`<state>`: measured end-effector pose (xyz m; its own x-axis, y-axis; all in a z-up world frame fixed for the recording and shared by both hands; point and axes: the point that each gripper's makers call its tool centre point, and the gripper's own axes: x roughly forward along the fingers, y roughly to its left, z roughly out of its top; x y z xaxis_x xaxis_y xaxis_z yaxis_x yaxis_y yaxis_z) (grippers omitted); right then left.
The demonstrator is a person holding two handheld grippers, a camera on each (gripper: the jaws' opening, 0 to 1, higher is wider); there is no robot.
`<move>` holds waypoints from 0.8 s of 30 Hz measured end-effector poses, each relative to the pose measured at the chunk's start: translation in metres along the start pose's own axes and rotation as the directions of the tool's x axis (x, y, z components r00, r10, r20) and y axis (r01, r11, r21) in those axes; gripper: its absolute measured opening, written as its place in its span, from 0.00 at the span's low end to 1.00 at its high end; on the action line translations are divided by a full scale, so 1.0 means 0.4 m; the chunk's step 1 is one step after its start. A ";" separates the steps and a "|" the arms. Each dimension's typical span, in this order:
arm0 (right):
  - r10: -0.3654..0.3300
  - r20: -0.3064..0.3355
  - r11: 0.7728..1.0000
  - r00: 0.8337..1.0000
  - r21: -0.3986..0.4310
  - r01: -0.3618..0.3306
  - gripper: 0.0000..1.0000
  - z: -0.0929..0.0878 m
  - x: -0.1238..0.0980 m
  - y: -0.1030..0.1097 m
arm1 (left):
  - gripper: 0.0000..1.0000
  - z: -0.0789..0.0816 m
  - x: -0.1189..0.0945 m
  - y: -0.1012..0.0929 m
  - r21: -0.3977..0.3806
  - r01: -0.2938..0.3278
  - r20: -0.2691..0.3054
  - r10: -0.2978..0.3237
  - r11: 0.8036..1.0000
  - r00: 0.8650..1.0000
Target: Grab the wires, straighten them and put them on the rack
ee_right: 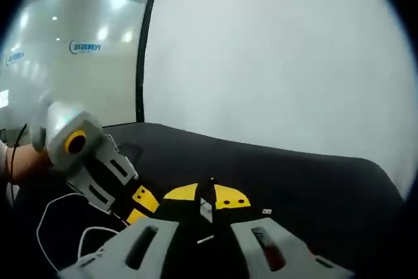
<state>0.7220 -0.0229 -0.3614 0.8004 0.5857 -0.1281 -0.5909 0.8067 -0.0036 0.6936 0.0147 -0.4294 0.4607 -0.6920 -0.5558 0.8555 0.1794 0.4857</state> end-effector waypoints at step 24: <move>0.053 -0.352 0.996 0.934 0.088 -0.024 0.00 -0.123 0.184 -0.008 | 0.02 0.004 -0.024 -0.030 -0.178 -0.010 0.020 0.013 0.984 1.000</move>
<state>0.7779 0.0139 -0.4195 0.6806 0.5628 -0.4691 -0.5984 0.7964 0.0872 0.6787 0.0180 -0.4288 0.4673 -0.7032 -0.5359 0.8795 0.3079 0.3629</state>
